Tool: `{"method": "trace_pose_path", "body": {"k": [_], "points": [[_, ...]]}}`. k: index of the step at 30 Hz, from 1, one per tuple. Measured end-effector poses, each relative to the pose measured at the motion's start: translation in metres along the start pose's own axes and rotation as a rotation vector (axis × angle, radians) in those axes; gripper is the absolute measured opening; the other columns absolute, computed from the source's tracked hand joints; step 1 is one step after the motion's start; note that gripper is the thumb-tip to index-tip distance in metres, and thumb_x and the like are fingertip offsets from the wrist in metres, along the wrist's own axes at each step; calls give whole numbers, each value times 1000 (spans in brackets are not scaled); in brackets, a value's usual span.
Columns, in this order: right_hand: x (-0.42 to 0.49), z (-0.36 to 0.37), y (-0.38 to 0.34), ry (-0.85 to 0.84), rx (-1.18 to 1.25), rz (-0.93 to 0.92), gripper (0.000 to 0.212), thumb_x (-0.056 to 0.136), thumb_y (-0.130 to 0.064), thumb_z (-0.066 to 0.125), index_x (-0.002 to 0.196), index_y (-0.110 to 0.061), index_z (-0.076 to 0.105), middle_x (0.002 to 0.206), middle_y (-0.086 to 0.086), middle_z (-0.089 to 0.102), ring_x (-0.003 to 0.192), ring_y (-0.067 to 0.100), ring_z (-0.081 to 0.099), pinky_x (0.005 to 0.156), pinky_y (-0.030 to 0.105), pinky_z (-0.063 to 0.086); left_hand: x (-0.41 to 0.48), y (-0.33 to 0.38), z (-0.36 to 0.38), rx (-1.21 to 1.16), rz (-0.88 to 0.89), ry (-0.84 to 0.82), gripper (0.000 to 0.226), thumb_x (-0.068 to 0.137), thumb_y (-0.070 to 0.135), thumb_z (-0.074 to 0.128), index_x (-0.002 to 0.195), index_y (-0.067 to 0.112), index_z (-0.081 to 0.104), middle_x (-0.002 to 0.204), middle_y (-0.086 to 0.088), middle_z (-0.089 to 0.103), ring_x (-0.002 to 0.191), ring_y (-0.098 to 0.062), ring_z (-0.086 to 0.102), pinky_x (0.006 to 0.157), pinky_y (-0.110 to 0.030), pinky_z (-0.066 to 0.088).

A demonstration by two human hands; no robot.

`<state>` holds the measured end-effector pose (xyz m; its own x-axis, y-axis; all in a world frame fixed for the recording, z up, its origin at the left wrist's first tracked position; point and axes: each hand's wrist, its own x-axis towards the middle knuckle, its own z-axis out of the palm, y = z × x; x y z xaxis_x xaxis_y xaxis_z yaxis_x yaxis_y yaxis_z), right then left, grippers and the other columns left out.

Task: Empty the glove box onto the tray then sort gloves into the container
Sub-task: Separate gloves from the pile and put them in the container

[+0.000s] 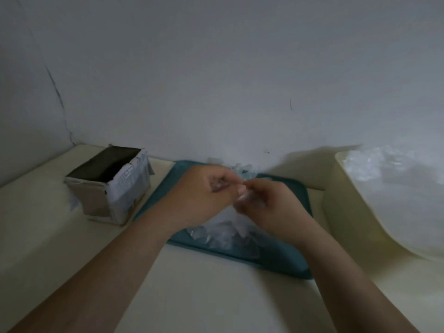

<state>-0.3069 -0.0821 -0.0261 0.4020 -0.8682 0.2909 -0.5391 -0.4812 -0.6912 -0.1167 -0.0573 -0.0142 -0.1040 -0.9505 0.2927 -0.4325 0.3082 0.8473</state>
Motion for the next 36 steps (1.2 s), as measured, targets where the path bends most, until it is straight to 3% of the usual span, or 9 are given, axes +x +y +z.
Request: {"method": "trace_pose_path", "body": {"k": [4,8,13,18,21,24,26,29,36], "points": [[0,-4,10,75,547,208,17,97,-10,69,87,2,75,72,14,72,67,19,65,69,35,56,-2,-9,-21,-124,-148,-24,52,65,53,94,106,25,78,95,6,76,86,-10,69,78,-27,58],[0,-4,10,-3,916,459,19,99,-7,63,106,7,73,88,19,69,74,25,64,79,43,55,-5,-9,-20,-408,-238,15,5,86,17,83,85,16,79,88,-6,75,88,-20,69,90,-39,59],[3,-8,21,37,916,555,28,98,0,53,120,1,69,113,31,70,90,36,66,84,46,54,2,-5,-29,-859,-247,60,14,89,4,69,76,11,70,100,-21,66,99,-34,68,93,-52,58],[3,-19,17,-144,978,450,69,88,-66,61,134,-13,66,128,14,71,120,30,68,100,45,51,-4,-3,-25,-954,-271,-125,6,83,9,64,82,5,61,110,-25,67,90,-36,69,66,-42,61],[-6,-16,7,-409,996,322,66,94,-62,58,137,-12,65,136,17,66,126,34,64,107,49,49,-4,-2,-14,-887,-290,-209,36,91,15,69,113,-11,57,113,-23,63,92,-36,68,64,-43,61],[-6,-9,4,-286,1098,431,27,96,-21,67,114,-2,76,108,18,75,92,27,75,82,36,61,2,-9,-6,-773,-373,12,36,104,31,58,101,-4,66,104,-15,75,90,-33,74,74,-47,61],[-5,-10,11,-179,1022,492,15,94,-10,69,102,0,77,94,19,74,75,24,72,69,32,60,4,-31,-8,-160,-231,162,23,106,31,55,98,15,70,101,-2,78,95,-24,73,80,-40,60],[-5,-17,12,-158,816,471,16,96,0,64,98,-7,78,87,17,71,73,23,65,68,33,53,-2,-70,-9,587,-45,-92,29,98,20,60,125,26,68,123,9,69,110,-12,64,95,-33,53],[-9,-24,-3,-215,591,318,7,90,-12,77,84,-10,80,71,4,67,66,13,60,67,27,48,-1,-73,-3,462,-99,-74,20,92,25,75,110,31,76,98,16,72,86,4,64,76,-15,49]]}}
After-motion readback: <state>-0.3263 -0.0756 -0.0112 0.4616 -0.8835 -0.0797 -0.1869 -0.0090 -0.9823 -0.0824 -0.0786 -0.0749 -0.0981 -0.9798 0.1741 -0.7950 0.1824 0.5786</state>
